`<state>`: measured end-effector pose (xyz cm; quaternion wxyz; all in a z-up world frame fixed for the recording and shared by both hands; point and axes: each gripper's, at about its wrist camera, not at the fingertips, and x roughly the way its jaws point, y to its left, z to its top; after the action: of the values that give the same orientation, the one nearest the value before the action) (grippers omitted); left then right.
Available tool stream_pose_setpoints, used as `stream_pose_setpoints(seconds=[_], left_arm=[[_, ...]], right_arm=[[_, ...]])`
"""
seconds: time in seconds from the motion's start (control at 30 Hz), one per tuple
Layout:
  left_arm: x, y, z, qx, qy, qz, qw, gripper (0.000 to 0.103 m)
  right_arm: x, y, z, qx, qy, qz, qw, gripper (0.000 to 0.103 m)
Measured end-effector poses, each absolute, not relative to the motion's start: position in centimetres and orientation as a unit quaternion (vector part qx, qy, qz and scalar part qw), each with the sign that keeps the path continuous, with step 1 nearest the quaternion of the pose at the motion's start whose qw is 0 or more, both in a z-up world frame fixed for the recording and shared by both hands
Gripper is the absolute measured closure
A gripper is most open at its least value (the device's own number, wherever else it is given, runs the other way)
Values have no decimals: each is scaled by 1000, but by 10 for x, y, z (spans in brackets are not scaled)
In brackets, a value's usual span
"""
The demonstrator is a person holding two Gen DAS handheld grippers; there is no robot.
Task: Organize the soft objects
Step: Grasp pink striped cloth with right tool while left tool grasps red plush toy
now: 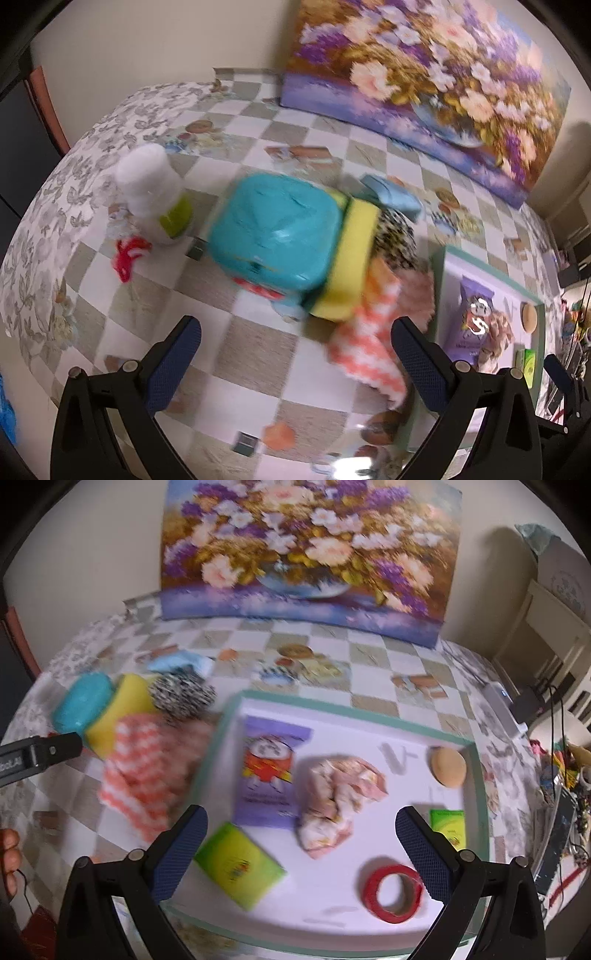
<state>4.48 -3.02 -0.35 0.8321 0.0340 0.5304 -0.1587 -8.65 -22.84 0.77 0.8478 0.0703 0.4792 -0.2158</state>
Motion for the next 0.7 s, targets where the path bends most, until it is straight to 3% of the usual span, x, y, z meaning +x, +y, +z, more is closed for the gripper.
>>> stream_pose_setpoints(seconds=[0.4,0.6,0.7], left_arm=[[104,65,-16,28,508,-126,852,1],[128,95,-38,52,514,-109,849,1],[138,103,-52,48,531,-107,839,1]], right_arm=[[-36,-158,4,72,476,-109,870,1],[-13,-135,-15,64,501,-78,859,7],[-2,-129,-26,64,515,-68,852,15]])
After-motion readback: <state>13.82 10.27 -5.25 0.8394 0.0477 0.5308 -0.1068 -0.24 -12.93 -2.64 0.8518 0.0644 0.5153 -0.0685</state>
